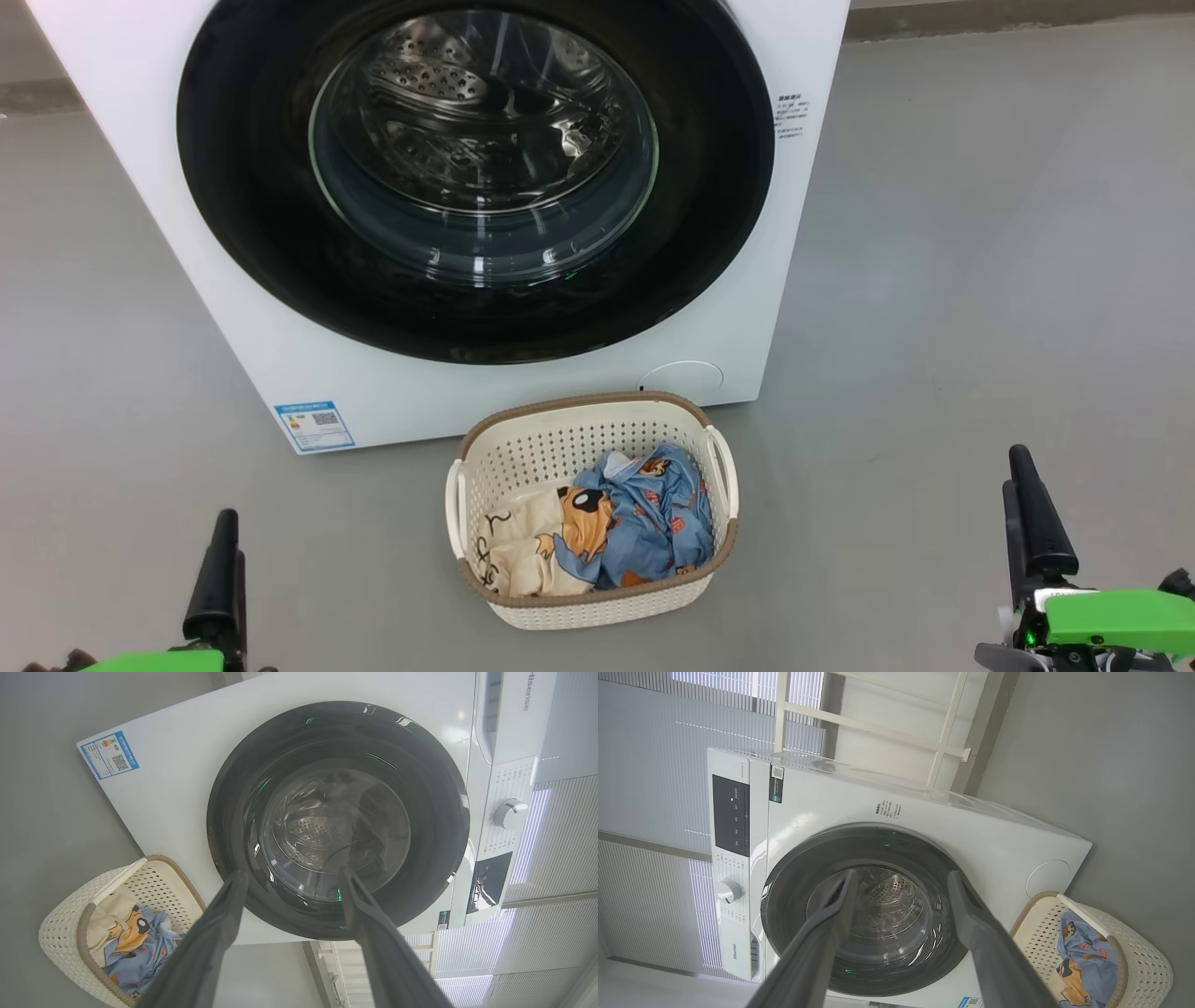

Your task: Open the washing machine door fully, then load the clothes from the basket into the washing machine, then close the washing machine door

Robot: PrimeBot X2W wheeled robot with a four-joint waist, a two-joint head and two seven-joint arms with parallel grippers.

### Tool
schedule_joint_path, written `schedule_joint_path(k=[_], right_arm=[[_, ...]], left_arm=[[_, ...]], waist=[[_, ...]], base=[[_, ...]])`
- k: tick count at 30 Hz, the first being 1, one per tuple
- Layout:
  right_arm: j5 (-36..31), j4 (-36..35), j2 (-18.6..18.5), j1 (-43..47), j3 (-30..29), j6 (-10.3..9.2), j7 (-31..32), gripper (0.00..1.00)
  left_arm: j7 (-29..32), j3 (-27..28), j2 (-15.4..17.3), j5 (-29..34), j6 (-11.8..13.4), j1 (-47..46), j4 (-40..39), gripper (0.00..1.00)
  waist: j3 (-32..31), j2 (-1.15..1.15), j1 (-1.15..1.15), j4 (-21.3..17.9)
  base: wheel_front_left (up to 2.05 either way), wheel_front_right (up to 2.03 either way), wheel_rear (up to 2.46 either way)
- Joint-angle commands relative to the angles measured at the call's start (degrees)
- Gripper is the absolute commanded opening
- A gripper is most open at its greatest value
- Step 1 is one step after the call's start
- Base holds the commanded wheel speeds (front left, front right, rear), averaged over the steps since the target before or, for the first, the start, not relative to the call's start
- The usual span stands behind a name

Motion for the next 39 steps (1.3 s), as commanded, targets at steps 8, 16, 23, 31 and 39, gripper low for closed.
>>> schedule_joint_path(k=[8, 16, 23, 31, 39], right_arm=[[-8.42, -4.14, -0.58, -2.86, 2.10, 0.05, -1.81, 1.00], [-15.03, -5.54, -0.63, -3.08, 2.85, 0.05, -2.98, 1.00], [-23.07, -6.42, -0.68, -3.36, 3.98, 0.06, -4.16, 1.00], [-32.67, -6.99, -0.74, -3.58, 5.30, 0.06, -5.50, 1.00], [-43.36, -6.84, -0.80, -3.79, 6.24, 0.07, -6.84, 1.00]], left_arm=[[-1.86, 0.84, 1.12, 9.16, 0.35, -2.30, -4.76, 1.00], [-3.03, -0.31, 1.22, 17.08, 1.96, -2.14, -7.44, 1.00], [-4.22, -2.15, 1.32, 26.62, 3.42, -1.92, -9.63, 1.00], [-5.57, -4.35, 1.43, 38.74, 6.40, -1.72, -10.11, 1.00], [-6.92, -6.09, 1.54, 48.85, 9.63, -1.81, -9.91, 1.00]], waist=[[-0.09, 0.00, 0.00, 0.04], [0.04, 0.00, 0.00, 0.05], [0.17, 0.00, 0.00, 0.09], [0.32, 0.00, 0.00, 0.16], [0.55, 0.00, 0.00, 0.19]], base=[[0.00, 0.00, 0.00], [0.00, 0.00, 0.00], [0.00, 0.00, 0.00], [0.00, 0.00, 0.00], [0.00, 0.00, 0.00]])
